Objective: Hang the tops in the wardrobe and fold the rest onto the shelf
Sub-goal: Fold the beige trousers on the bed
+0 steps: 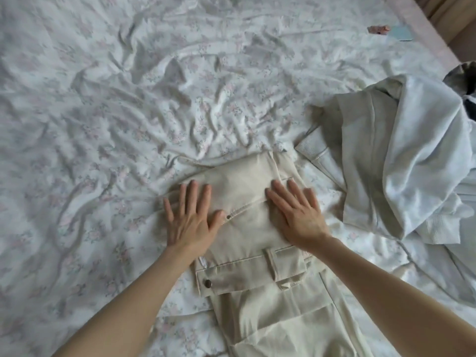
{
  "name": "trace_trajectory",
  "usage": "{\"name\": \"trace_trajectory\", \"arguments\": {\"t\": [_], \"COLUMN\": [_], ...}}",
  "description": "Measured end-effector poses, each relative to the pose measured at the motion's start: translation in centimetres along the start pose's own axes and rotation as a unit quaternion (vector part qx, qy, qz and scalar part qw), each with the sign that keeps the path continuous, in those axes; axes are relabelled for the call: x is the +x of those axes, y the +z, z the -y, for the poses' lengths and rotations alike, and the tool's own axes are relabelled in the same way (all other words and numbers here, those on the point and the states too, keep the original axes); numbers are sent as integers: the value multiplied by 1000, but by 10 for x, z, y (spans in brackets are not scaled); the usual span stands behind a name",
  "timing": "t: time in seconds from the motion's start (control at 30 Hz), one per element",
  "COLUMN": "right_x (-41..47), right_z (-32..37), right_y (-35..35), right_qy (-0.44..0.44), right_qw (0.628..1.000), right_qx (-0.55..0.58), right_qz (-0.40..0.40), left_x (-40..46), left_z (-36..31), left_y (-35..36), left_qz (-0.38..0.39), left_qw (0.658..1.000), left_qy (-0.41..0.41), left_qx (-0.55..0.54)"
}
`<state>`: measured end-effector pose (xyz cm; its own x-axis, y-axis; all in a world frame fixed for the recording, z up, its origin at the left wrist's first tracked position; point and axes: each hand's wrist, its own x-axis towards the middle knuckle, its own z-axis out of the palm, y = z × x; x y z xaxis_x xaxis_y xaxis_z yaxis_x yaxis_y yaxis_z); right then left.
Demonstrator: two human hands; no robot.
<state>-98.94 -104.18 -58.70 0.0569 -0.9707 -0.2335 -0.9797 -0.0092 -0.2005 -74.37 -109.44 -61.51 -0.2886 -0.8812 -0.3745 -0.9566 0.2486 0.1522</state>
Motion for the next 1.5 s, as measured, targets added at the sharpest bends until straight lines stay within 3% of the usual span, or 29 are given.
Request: {"name": "trace_trajectory", "arguments": {"t": [0.1,0.17,0.23,0.33,0.4,0.47,0.53,0.63,0.93,1.1,1.2,1.3,1.5], "right_x": [29,58,88,123,135,136,129,113,110,119,113,91,17], "right_z": [5,9,10,9,8,9,9,7,15,34,43,43,38], "right_y": [-29,-46,-59,-73,-77,-78,-78,-85,-188,-233,-237,-217,-159], "right_qy": [-2,-19,-43,-35,1,15,6,-25,-37,1,4,-13,-54], "right_qw": [990,998,997,973,958,948,951,973,996,982,968,966,977], "right_qx": [13,-2,-3,-17,-7,-31,-66,-74,-77,-54,-18,-8,9], "right_qz": [-140,-67,65,227,288,315,302,219,-26,-179,-250,-259,-207], "left_x": [24,48,68,93,98,92,80,60,56,59,46,22,-35], "left_z": [3,1,0,2,2,-5,-12,-19,-37,-51,-53,-51,-53], "left_y": [-26,-48,-66,-83,-86,-86,-81,-85,-193,-248,-257,-244,-176], "left_qz": [-2,24,69,188,251,262,214,118,-87,-312,-393,-422,-351], "left_qw": [1000,999,997,972,947,933,946,972,983,947,917,902,922], "left_qy": [3,0,17,26,9,8,29,63,79,54,66,97,164], "left_qx": [-7,-25,-42,-139,-197,-246,-240,-194,-143,-61,-24,-1,1]}}
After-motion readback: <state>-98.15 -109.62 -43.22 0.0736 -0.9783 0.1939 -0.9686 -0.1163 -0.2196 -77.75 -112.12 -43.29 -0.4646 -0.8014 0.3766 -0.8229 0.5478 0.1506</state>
